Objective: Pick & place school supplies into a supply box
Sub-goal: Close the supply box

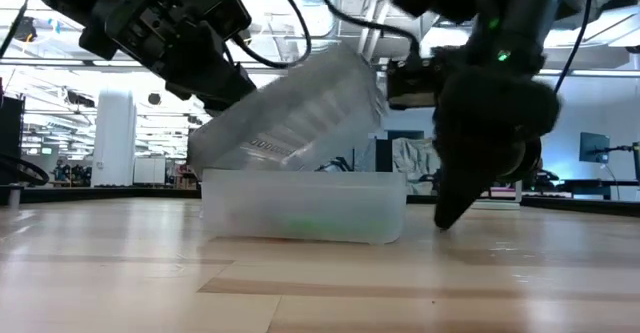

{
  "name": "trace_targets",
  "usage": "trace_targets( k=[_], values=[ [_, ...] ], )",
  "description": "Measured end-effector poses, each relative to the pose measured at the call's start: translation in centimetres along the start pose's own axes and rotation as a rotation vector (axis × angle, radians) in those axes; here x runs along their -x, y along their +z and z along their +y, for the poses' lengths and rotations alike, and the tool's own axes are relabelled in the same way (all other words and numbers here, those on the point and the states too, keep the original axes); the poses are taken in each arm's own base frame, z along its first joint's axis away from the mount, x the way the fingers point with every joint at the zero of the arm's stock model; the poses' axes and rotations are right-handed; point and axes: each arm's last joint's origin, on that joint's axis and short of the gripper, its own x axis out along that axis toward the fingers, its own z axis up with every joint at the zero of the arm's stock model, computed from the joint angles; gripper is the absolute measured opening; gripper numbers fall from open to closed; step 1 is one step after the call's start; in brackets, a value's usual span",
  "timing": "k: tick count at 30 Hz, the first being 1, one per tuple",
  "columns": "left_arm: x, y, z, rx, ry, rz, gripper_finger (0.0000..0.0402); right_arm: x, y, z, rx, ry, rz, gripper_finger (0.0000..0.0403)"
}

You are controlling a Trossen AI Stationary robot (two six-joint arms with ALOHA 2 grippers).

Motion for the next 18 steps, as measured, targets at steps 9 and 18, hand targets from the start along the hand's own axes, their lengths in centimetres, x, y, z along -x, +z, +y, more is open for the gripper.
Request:
trace_targets(
  k=[9,18],
  values=[
    [0.0,-0.1,0.0,0.040,0.010,0.014,0.0124,5.5,-0.5,1.2,-0.063,-0.004,-0.150,0.0123],
    [0.2,-2.1,0.1,0.096,0.066,0.205,0.0124,5.7,-0.1,0.7,-0.052,-0.050,-0.184,0.0122]
  ],
)
